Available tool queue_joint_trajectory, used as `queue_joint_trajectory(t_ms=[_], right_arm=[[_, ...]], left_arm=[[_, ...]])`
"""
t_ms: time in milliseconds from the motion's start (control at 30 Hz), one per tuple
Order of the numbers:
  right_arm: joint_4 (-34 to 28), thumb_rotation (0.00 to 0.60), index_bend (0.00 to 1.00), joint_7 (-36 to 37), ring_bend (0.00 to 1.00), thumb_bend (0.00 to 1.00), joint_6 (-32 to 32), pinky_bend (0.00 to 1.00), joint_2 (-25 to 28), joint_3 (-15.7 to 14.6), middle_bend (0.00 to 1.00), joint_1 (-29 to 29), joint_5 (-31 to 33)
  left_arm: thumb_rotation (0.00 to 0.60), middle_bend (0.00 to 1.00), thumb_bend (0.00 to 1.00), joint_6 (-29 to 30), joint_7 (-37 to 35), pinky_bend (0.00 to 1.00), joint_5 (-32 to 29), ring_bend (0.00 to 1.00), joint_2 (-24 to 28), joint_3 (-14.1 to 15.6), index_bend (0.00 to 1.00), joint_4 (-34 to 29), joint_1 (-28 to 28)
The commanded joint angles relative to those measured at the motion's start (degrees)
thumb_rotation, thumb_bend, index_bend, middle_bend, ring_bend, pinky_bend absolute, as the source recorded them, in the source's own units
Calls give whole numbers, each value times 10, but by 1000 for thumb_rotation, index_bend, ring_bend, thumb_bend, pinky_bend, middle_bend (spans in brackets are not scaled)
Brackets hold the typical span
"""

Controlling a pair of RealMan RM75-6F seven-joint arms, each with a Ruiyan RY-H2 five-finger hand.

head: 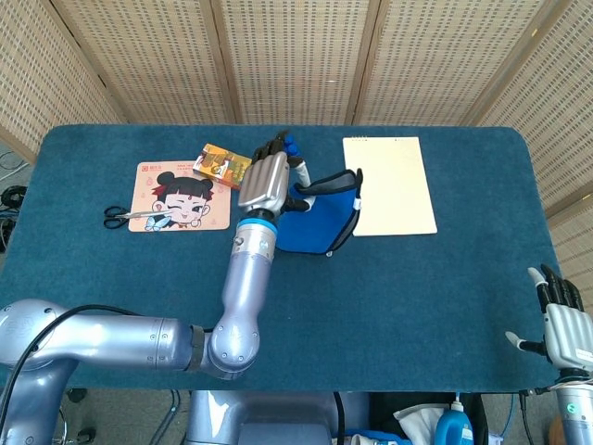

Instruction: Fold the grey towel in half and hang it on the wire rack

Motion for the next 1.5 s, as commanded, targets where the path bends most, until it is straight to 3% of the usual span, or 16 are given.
queue_joint_trajectory(t_ms=[33, 267, 700, 1167, 1500], right_arm=[[1, 600, 0, 0, 0, 0, -1, 0, -1, 0, 0, 0, 0], [3, 600, 0, 0, 0, 0, -3, 0, -2, 0, 0, 1, 1], [8, 600, 0, -2, 0, 0, -10, 0, -4, 0, 0, 3, 9], [13, 600, 0, -11, 0, 0, -14, 0, -8, 2, 0, 4, 18], [18, 600, 0, -14, 0, 0, -19, 0, -11, 5, 0, 4, 32]], left_arm=[[600, 0, 750, 33, 31, 0, -42, 0, -9, -18, 902, 29, -22], [600, 0, 750, 28, 26, 0, -69, 0, -29, -36, 902, 82, -26], [600, 0, 755, -21, -42, 0, -35, 0, -53, -52, 904, 146, -6], [600, 0, 744, -116, -54, 0, -47, 0, -111, -48, 902, 303, -8], [600, 0, 721, -186, -79, 0, -15, 0, -152, -50, 901, 411, -27]])
